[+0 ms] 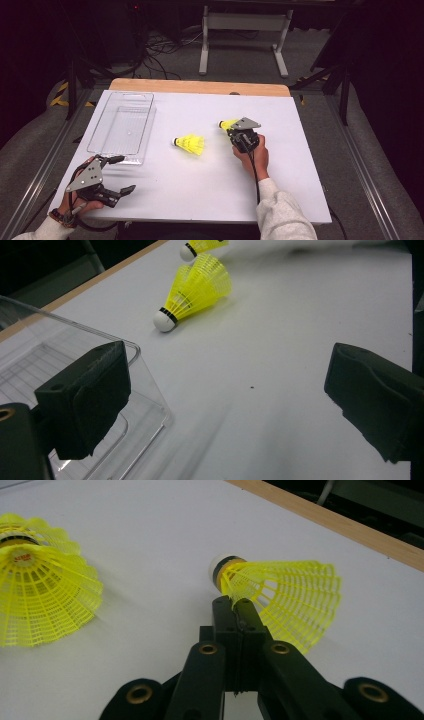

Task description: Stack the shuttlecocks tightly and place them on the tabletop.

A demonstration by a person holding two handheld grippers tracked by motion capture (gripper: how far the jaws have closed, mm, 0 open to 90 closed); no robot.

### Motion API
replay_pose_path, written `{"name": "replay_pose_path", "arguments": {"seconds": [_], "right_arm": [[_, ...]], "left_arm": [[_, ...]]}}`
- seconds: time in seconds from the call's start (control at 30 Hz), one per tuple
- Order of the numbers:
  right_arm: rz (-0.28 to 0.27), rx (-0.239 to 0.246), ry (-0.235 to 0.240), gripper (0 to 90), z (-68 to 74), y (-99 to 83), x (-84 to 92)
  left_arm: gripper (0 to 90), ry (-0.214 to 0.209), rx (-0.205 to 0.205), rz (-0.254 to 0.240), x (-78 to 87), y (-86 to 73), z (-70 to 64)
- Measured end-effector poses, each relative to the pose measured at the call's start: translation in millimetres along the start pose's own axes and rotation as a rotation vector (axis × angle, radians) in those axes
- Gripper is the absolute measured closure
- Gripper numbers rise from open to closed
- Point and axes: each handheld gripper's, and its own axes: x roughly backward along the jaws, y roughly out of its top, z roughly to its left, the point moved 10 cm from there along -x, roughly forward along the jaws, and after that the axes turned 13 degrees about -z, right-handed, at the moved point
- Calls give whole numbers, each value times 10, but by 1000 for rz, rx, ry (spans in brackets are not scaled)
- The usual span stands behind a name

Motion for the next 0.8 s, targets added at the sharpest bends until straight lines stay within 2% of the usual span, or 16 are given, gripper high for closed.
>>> {"name": "replay_pose_path", "arguments": {"seconds": [0.37,0.8], "right_arm": [[-42,-5,11,900,-62,94,170],[-101,20,73,900,4,254,432]], "left_arm": [[54,-3,-3,4,-2,-3,-6],[54,-1,-2,-2,0,5,-2]]}}
